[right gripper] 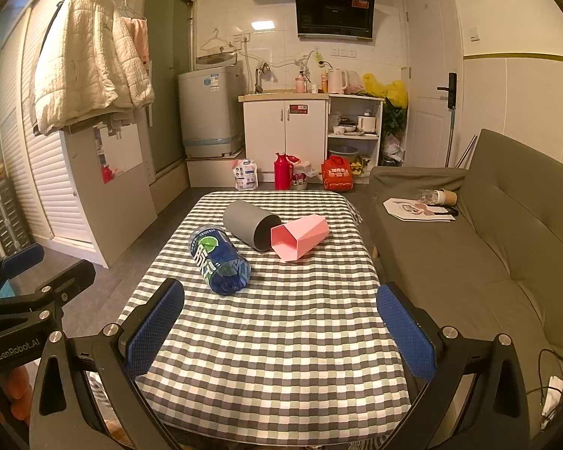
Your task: Flip cup upside down
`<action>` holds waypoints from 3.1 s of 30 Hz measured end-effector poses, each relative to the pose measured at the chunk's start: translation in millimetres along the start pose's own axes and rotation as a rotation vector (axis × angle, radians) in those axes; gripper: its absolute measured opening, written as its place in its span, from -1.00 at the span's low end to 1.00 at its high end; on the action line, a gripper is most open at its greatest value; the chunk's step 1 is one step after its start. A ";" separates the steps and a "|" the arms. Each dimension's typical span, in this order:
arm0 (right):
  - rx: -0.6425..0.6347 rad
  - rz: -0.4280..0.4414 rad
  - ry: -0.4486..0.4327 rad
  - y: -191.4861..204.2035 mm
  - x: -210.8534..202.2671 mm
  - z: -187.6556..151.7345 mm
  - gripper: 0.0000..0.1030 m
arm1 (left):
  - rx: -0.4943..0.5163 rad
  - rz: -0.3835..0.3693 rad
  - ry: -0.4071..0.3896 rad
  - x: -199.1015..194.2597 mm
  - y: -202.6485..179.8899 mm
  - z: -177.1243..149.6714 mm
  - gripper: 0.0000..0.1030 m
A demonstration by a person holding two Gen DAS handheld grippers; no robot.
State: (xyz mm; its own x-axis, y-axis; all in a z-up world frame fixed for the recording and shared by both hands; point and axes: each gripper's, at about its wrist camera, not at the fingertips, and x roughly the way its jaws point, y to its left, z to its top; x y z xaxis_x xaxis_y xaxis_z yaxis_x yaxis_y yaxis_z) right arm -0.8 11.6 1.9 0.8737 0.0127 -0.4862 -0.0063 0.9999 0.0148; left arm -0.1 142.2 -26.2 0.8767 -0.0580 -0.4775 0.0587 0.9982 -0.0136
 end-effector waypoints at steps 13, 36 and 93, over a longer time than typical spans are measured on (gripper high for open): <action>-0.003 0.000 -0.008 -1.5 -2.5 1.6 1.00 | 0.001 0.000 -0.001 1.0 -0.8 1.3 0.92; -0.005 0.003 -0.005 0.5 -3.9 3.4 1.00 | 0.001 -0.001 -0.001 0.9 -0.7 0.9 0.92; -0.397 0.324 0.538 56.4 381.8 83.4 0.55 | -0.038 0.077 0.276 258.7 56.0 49.3 0.92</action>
State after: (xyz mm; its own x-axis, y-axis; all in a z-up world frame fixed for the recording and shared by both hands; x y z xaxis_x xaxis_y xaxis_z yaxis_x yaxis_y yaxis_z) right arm 373.0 72.0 -110.0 0.4395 0.2090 -0.8736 -0.4882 0.8719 -0.0370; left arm 253.6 182.3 -107.2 0.7142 0.0196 -0.6996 -0.0258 0.9997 0.0018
